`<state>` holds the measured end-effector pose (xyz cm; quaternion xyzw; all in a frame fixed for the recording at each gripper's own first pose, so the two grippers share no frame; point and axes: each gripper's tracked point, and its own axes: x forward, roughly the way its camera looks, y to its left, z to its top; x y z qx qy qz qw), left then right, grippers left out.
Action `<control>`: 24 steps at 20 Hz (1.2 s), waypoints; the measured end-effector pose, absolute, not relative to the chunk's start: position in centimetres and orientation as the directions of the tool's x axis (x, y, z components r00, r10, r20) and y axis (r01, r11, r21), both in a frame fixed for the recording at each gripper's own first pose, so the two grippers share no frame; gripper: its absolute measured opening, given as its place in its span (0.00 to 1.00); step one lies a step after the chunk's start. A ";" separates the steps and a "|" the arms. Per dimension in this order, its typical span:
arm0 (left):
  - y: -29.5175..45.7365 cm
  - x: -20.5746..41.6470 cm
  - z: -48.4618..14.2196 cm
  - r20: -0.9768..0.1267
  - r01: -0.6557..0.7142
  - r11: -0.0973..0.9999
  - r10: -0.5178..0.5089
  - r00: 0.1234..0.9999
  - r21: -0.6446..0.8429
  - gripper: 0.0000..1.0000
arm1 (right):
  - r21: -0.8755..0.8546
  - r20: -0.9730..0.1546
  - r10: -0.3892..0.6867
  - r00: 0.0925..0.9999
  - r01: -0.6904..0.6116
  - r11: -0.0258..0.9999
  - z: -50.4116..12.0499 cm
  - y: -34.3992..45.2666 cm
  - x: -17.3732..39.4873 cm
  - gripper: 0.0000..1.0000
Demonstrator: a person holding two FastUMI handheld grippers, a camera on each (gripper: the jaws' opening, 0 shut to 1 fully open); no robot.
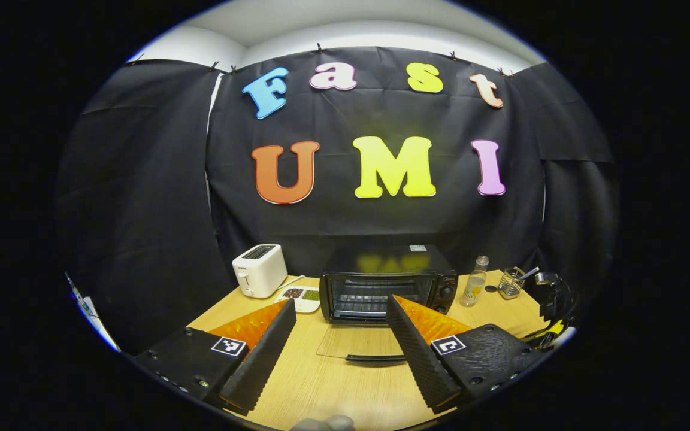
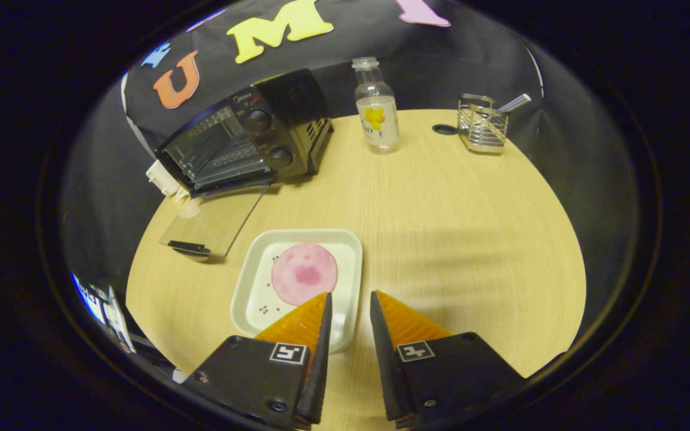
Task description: Open the electric oven with the left hand, put the food in, and close the electric oven.
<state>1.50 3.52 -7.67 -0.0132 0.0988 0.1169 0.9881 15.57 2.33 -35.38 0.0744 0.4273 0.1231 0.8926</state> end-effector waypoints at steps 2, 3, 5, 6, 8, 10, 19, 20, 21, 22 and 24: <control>3.6 1.5 -7.9 -0.211 -0.265 0.964 0.258 0.943 -0.003 0.88 | 0.250 -0.764 0.293 0.574 -0.156 0.956 -36.2 2.6 16.3 0.29; 3.6 1.4 -7.8 -0.216 -0.279 0.960 0.272 0.938 -0.001 0.96 | 0.252 -0.772 0.297 0.562 -0.158 0.955 -36.4 2.7 16.6 0.28; 3.5 1.3 -7.9 -0.223 -0.299 0.954 0.292 0.930 0.006 0.96 | 0.252 -0.797 0.296 0.527 -0.156 0.955 -37.1 2.6 17.0 0.27; 3.4 1.3 -8.0 -0.228 -0.306 0.952 0.300 0.927 0.009 0.88 | 0.263 -0.802 0.301 0.516 -0.148 0.953 -37.1 2.7 17.1 0.25; 3.3 1.3 -8.0 -0.230 -0.322 0.947 0.317 0.920 0.018 0.96 | 0.271 -0.831 0.302 0.467 -0.134 0.953 -37.3 2.8 17.0 0.20; 3.0 1.4 -8.3 -0.241 -0.337 0.941 0.331 0.912 0.017 0.96 | 0.260 -0.849 0.286 0.444 -0.120 0.958 -37.5 2.6 17.3 0.11; 1.4 -1.2 -6.5 -0.222 -0.401 0.916 0.390 0.894 -0.007 0.96 | 0.458 -0.854 0.448 0.264 -0.028 0.889 -37.2 2.3 17.5 0.01; 1.5 -1.8 -6.5 -0.219 -0.413 0.910 0.400 0.890 -0.016 0.97 | 0.490 -0.843 0.477 0.247 -0.011 0.872 -37.2 2.4 17.5 0.04; 1.6 -2.3 -6.7 -0.220 -0.425 0.905 0.410 0.885 -0.023 0.96 | 0.517 -0.833 0.502 0.234 0.001 0.856 -37.1 2.4 17.5 0.01; 1.7 -2.8 -6.8 -0.223 -0.434 0.901 0.418 0.881 -0.027 0.96 | 0.539 -0.821 0.524 0.225 0.006 0.842 -37.2 2.4 17.5 0.01; 1.9 -3.6 -7.1 -0.233 -0.447 0.894 0.430 0.872 -0.023 0.96 | 0.585 -0.792 0.570 0.218 0.008 0.811 -37.1 2.4 17.5 0.01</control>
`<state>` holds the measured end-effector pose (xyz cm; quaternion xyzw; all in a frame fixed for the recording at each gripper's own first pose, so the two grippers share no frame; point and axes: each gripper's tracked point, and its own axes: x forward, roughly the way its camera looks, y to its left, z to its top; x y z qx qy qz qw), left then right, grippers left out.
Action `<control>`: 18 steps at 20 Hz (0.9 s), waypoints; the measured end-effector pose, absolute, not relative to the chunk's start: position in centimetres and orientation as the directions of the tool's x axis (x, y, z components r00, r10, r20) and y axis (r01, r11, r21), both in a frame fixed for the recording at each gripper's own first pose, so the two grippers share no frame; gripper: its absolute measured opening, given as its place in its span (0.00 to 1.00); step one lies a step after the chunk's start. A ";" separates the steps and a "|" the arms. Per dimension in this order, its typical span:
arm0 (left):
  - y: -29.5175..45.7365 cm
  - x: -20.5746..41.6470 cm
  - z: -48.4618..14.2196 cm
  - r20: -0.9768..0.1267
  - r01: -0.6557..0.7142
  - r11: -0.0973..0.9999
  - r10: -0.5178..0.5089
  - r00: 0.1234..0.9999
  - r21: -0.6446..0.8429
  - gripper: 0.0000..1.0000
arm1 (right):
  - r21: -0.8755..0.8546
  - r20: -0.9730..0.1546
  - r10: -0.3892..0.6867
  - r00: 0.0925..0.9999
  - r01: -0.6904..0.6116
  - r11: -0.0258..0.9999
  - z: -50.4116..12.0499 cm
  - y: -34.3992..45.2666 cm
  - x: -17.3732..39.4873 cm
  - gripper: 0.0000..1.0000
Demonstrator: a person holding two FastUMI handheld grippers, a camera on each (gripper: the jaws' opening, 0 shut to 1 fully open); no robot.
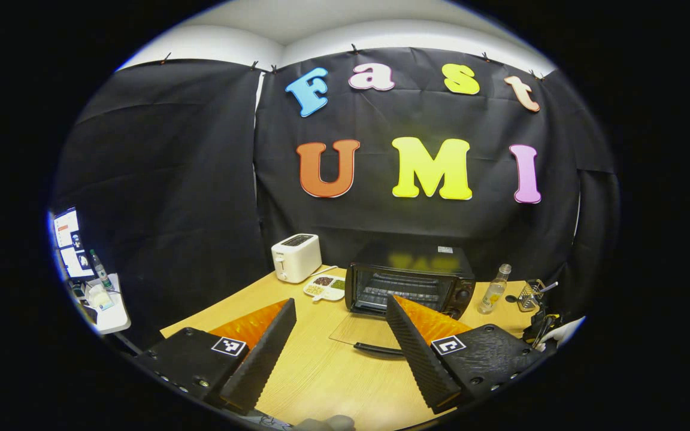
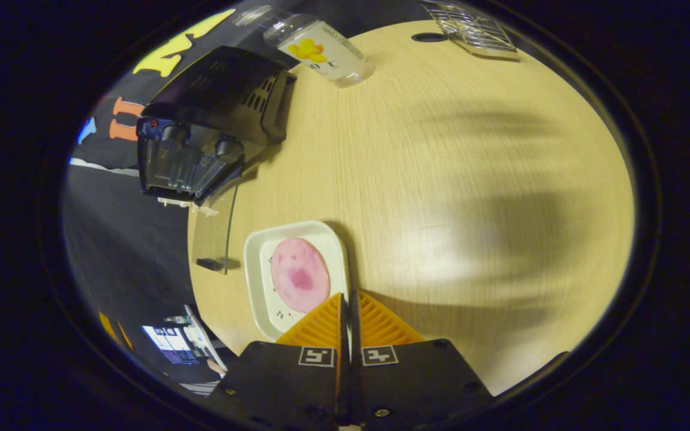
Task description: Open the electric oven with the left hand, put the food in, and close the electric oven.
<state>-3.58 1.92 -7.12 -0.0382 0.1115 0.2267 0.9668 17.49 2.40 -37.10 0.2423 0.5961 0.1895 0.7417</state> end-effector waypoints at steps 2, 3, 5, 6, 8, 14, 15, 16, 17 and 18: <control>2.1 -4.5 -6.8 -0.238 -0.458 0.889 0.442 0.865 -0.014 0.96 | 0.643 -0.754 0.624 0.206 0.031 0.766 -37.0 2.5 17.0 0.01; 2.0 -4.8 -6.6 -0.235 -0.463 0.886 0.448 0.863 -0.011 0.96 | 0.663 -0.737 0.641 0.214 0.044 0.747 -36.9 2.5 17.0 0.01; 2.1 -5.3 -6.0 -0.226 -0.466 0.885 0.454 0.862 -0.003 0.96 | 0.687 -0.715 0.659 0.233 0.062 0.724 -36.9 2.7 17.1 0.01; 2.0 -5.4 -5.8 -0.225 -0.466 0.885 0.454 0.862 0.002 0.96 | 0.694 -0.709 0.662 0.245 0.072 0.717 -36.8 2.7 17.0 0.04; 1.7 -5.6 -5.9 -0.233 -0.454 0.891 0.442 0.866 0.002 0.96 | 0.695 -0.706 0.653 0.272 0.091 0.713 -36.5 2.4 17.0 0.00; 1.2 -4.3 -6.0 -0.232 -0.400 0.916 0.383 0.894 -0.026 0.96 | 0.678 -0.707 0.608 0.362 0.103 0.728 -34.2 1.3 16.3 0.00; 1.1 -3.9 -6.1 -0.227 -0.382 0.924 0.366 0.903 -0.031 0.96 | 0.684 -0.699 0.606 0.379 0.106 0.722 -33.5 1.5 16.1 0.00; 1.2 -3.7 -6.1 -0.218 -0.362 0.932 0.347 0.912 -0.030 0.96 | 0.692 -0.689 0.605 0.400 0.114 0.713 -32.9 1.9 16.0 0.04; 1.4 -3.4 -6.1 -0.218 -0.344 0.938 0.330 0.918 -0.028 0.96 | 0.703 -0.678 0.602 0.421 0.132 0.699 -32.2 2.4 16.0 0.04; 1.7 -3.3 -6.1 -0.215 -0.326 0.945 0.312 0.925 -0.030 0.96 | 0.716 -0.664 0.603 0.442 0.146 0.682 -31.5 3.0 15.7 0.04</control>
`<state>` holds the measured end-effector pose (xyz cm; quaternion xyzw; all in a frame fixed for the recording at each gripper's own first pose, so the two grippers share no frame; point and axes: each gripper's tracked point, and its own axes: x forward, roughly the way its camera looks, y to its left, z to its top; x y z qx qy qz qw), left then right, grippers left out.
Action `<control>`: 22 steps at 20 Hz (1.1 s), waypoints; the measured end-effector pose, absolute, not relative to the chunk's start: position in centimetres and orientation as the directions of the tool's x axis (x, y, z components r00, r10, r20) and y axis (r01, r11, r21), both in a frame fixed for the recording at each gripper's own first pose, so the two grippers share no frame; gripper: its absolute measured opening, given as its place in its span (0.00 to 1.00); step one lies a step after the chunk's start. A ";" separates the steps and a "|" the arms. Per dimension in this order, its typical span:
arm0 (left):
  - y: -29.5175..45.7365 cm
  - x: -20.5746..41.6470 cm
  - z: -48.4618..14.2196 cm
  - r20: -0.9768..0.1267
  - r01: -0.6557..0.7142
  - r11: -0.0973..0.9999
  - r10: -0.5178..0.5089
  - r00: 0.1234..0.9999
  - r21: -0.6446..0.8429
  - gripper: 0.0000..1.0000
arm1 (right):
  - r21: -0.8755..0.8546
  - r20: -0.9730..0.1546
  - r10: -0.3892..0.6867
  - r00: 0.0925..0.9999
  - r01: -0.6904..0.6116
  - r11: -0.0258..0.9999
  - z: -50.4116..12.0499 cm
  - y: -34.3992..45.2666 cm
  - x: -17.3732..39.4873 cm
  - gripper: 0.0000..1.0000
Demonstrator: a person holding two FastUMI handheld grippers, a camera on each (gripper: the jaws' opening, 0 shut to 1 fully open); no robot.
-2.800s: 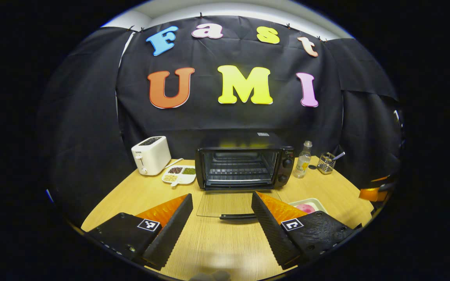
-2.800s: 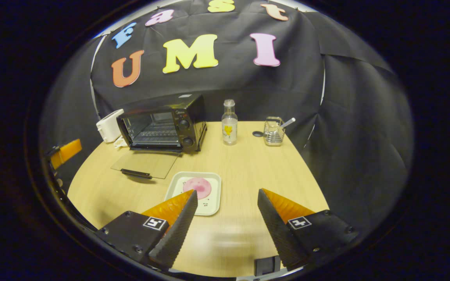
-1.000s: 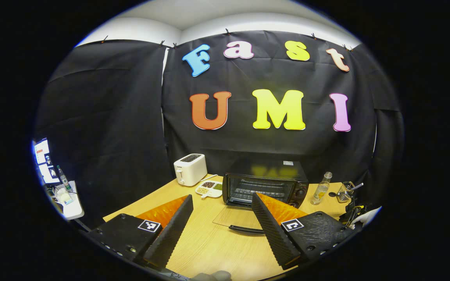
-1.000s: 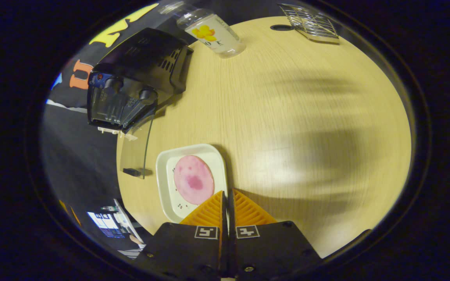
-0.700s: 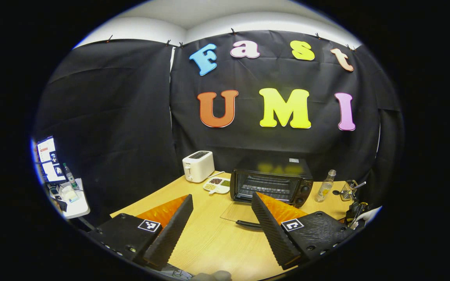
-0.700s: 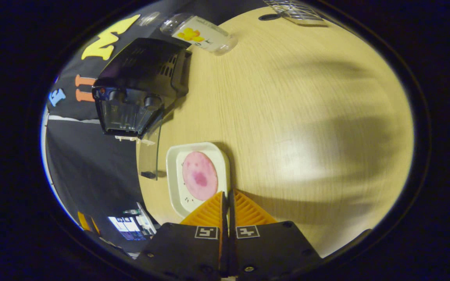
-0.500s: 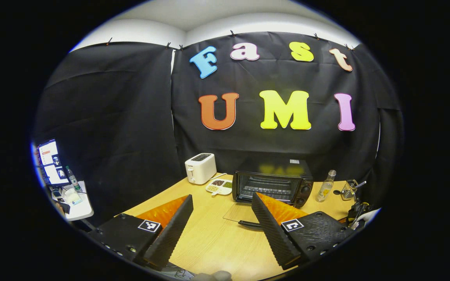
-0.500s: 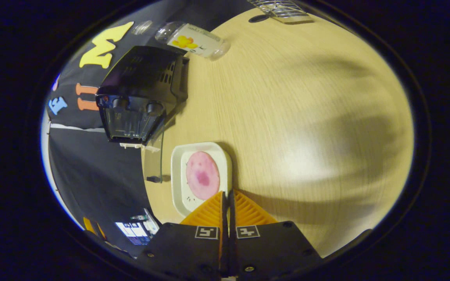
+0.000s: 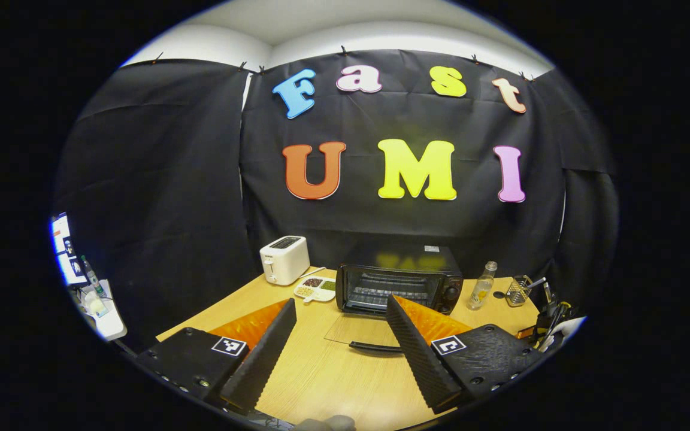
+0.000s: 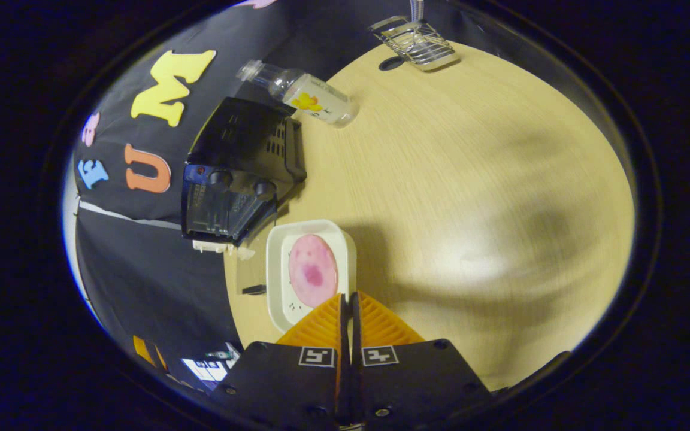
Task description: Open the electric oven with the left hand, put the food in, and close the electric oven.
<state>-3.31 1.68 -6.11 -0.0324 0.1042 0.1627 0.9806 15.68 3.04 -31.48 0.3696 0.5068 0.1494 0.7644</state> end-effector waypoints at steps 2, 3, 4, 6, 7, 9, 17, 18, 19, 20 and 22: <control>2.3 -2.9 -6.1 -0.212 -0.286 0.957 0.272 0.939 -0.039 0.96 | 0.743 -0.635 0.607 0.478 0.162 0.650 -29.9 4.8 15.0 0.04; 2.9 -2.9 -6.3 -0.217 -0.264 0.964 0.249 0.944 -0.042 0.96 | 0.756 -0.619 0.606 0.499 0.172 0.631 -29.1 5.9 14.8 0.04; 3.6 -3.0 -6.2 -0.214 -0.246 0.968 0.232 0.949 -0.041 0.97 | 0.770 -0.603 0.606 0.519 0.179 0.613 -28.2 6.8 14.3 0.04; 5.0 -3.0 -6.1 -0.216 -0.217 0.976 0.205 0.955 -0.033 0.97 | 0.791 -0.576 0.590 0.566 0.203 0.577 -27.1 9.1 14.1 0.04; 5.7 -3.1 -6.2 -0.217 -0.201 0.979 0.189 0.958 -0.033 0.96 | 0.797 -0.568 0.573 0.591 0.223 0.561 -26.8 10.3 14.3 0.04; 6.9 -3.3 -6.4 -0.222 -0.167 0.986 0.158 0.962 -0.022 0.97 | 0.817 -0.542 0.547 0.638 0.247 0.521 -26.4 13.0 14.5 0.04; 11.8 -4.9 -6.3 -0.226 -0.109 0.994 0.107 0.968 0.006 0.96 | 0.855 -0.514 0.514 0.687 0.362 0.370 -27.6 24.8 14.7 0.04; 12.1 -5.1 -6.2 -0.225 -0.109 0.994 0.108 0.968 0.006 0.97 | 0.854 -0.517 0.507 0.690 0.377 0.359 -27.7 25.7 14.8 0.03; 12.4 -5.3 -6.1 -0.224 -0.110 0.994 0.108 0.969 0.006 0.96 | 0.853 -0.519 0.499 0.694 0.385 0.353 -27.8 26.7 15.1 0.00; 12.7 -5.6 -6.1 -0.227 -0.116 0.993 0.115 0.967 0.007 0.96 | 0.852 -0.521 0.492 0.698 0.389 0.350 -27.9 27.5 15.5 0.03; 13.3 -5.9 -6.1 -0.230 -0.131 0.991 0.127 0.965 -0.001 0.96 | 0.850 -0.524 0.493 0.694 0.393 0.351 -27.9 29.2 16.4 0.00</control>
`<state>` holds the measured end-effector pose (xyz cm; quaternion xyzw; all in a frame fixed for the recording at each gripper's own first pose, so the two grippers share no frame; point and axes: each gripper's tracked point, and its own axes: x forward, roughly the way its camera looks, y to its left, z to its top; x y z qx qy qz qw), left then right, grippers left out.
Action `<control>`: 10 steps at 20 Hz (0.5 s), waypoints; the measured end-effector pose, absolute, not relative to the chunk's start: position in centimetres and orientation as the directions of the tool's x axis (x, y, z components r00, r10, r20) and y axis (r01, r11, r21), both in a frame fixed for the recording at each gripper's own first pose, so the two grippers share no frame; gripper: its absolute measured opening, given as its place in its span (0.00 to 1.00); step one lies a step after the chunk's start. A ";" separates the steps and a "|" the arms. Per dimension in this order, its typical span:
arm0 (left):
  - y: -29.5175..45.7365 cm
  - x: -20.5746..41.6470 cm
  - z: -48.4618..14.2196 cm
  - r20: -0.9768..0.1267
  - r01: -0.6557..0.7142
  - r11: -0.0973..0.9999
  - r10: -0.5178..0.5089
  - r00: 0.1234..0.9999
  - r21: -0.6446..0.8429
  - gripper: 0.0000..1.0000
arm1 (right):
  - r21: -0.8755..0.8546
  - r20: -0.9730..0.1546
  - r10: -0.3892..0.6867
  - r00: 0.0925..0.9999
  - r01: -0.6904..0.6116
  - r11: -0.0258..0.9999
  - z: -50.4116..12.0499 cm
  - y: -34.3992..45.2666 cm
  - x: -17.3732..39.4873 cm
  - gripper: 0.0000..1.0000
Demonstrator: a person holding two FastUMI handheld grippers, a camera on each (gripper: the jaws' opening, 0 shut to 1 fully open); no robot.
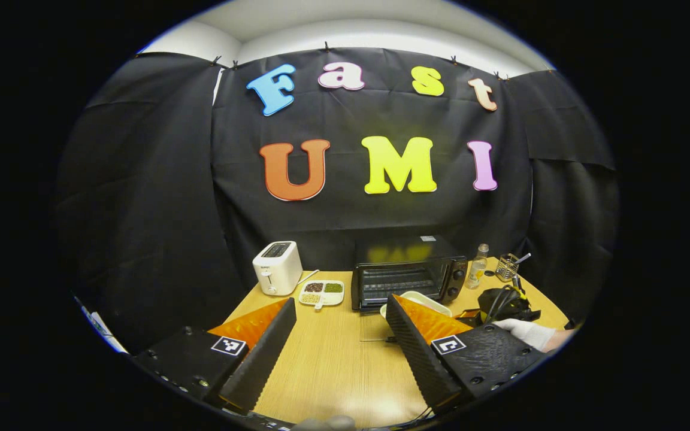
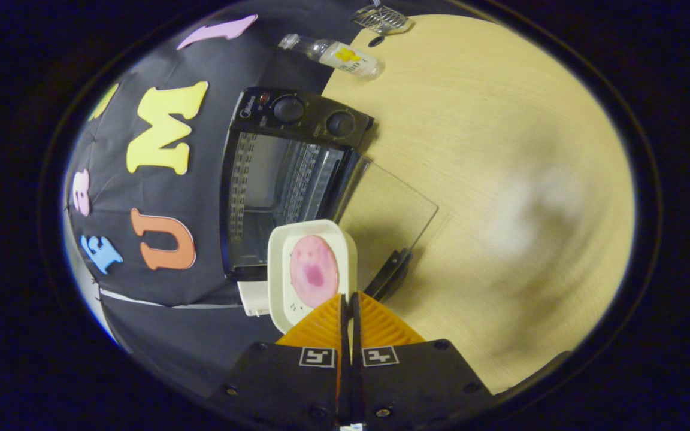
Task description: Open the electric oven with the left hand, put the food in, and close the electric oven.
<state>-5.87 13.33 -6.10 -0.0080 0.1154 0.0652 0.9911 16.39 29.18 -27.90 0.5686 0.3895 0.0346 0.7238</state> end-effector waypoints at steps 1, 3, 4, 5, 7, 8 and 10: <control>13.7 -6.0 -6.2 -0.233 -0.141 0.990 0.137 0.963 -0.002 0.96 | 0.846 -0.531 0.493 0.689 0.399 0.354 -28.0 29.8 16.9 0.00; 14.3 -6.1 -6.2 -0.234 -0.169 0.986 0.165 0.958 0.001 0.96 | 0.847 -0.529 0.496 0.688 0.397 0.353 -27.9 30.7 18.1 0.04; 14.5 -6.1 -6.2 -0.236 -0.179 0.984 0.173 0.956 -0.003 0.96 | 0.847 -0.529 0.495 0.689 0.396 0.354 -28.0 30.8 19.1 0.04; 14.8 -6.1 -6.2 -0.237 -0.192 0.981 0.186 0.953 -0.004 0.96 | 0.844 -0.533 0.489 0.690 0.400 0.357 -28.1 30.7 20.0 0.00; 15.3 -6.1 -6.6 -0.244 -0.218 0.976 0.207 0.947 -0.017 0.96 | 0.834 -0.549 0.468 0.693 0.420 0.356 -28.7 30.1 21.7 0.00; 15.4 -6.0 -6.7 -0.245 -0.229 0.973 0.215 0.945 -0.027 0.96 | 0.831 -0.553 0.461 0.694 0.428 0.355 -28.8 29.7 22.6 0.00; 16.0 -5.9 -7.2 -0.254 -0.262 0.964 0.244 0.936 -0.037 0.96 | 0.823 -0.563 0.442 0.698 0.426 0.374 -29.1 28.9 24.3 0.04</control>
